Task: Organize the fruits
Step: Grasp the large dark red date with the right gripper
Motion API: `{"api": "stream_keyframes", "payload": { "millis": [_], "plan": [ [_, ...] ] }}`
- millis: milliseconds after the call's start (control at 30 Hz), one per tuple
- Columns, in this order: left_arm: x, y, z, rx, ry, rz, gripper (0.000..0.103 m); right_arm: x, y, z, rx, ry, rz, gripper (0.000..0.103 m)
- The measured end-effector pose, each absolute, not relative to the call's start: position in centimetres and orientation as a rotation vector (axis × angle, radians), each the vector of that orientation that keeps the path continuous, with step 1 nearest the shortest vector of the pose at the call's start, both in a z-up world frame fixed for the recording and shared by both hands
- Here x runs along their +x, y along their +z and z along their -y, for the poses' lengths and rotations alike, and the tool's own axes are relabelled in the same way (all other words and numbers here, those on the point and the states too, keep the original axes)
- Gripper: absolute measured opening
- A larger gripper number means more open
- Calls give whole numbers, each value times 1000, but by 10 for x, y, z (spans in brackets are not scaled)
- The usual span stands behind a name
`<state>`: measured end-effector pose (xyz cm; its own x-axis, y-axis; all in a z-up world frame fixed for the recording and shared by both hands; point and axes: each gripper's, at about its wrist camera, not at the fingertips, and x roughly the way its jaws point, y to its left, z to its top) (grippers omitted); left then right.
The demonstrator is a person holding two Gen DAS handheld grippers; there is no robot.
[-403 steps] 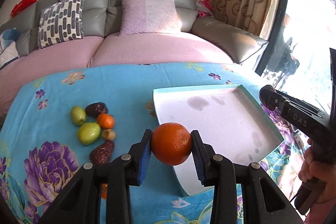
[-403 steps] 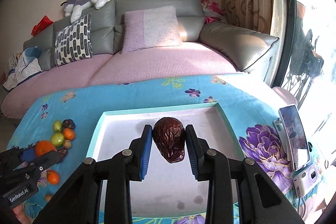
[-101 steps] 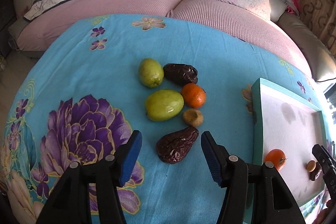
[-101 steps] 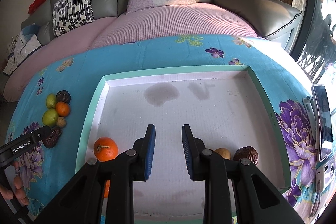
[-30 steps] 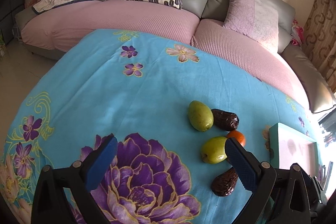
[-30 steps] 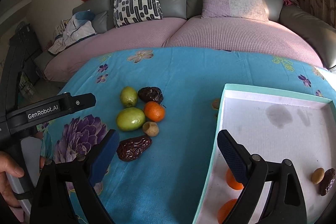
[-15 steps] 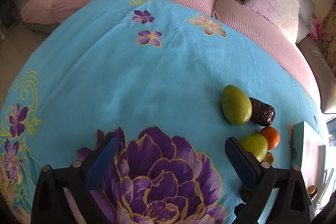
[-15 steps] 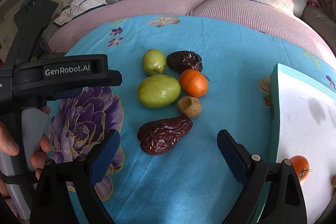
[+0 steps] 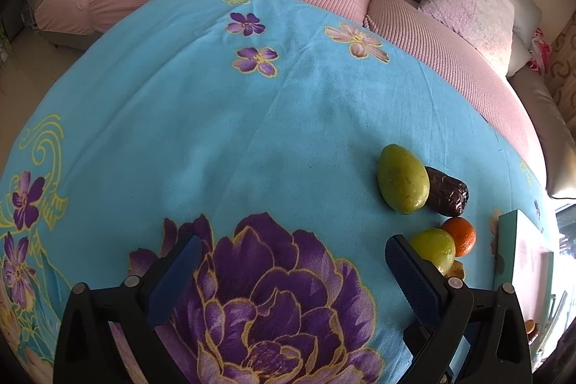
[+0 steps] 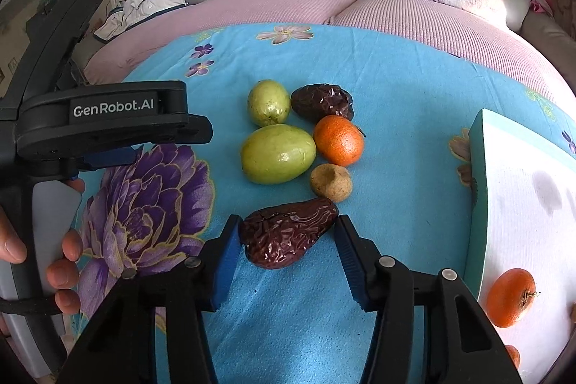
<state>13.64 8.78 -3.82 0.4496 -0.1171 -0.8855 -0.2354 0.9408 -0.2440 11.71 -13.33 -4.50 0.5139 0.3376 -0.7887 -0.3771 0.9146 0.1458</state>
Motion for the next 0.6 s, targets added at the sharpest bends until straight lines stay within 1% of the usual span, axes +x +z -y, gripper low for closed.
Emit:
{"api": "stream_keyframes", "payload": {
  "millis": [367, 500, 600],
  "plan": [
    [135, -31, -58, -317, -4, -1096, 102, 111, -26, 168, -20, 405, -904, 54],
    [134, -28, -46, -304, -37, -1087, 102, 103, -14, 191, -28, 387, -857, 54],
    [135, -26, -35, -291, -66, -1077, 102, 99, -7, 213, 21, 386, -858, 54]
  ]
}}
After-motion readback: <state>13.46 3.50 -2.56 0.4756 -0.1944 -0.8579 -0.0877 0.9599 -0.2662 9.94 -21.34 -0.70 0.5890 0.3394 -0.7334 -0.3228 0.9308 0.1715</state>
